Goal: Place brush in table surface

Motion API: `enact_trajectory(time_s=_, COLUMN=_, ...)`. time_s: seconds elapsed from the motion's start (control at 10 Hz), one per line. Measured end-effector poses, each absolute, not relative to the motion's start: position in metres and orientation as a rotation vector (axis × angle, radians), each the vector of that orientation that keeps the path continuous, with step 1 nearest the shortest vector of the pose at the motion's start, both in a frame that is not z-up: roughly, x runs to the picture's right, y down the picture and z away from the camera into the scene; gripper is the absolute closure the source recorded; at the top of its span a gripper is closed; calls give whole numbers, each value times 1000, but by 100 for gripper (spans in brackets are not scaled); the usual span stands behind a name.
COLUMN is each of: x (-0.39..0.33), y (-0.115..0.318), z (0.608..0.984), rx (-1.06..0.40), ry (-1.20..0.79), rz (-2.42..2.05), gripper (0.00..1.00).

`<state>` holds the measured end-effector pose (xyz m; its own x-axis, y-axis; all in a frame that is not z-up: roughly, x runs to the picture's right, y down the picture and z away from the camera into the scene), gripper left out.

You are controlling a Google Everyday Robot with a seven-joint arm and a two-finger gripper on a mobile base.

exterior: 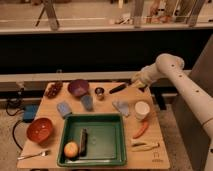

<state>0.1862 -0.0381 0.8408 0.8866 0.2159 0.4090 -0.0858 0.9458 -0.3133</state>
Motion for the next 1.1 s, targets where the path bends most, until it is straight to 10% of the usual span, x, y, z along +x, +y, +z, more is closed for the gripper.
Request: enact_trajectory(time_s=1.1, x=185, y=-33, z=851, rx=-276, ry=-428, rz=138, gripper=98)
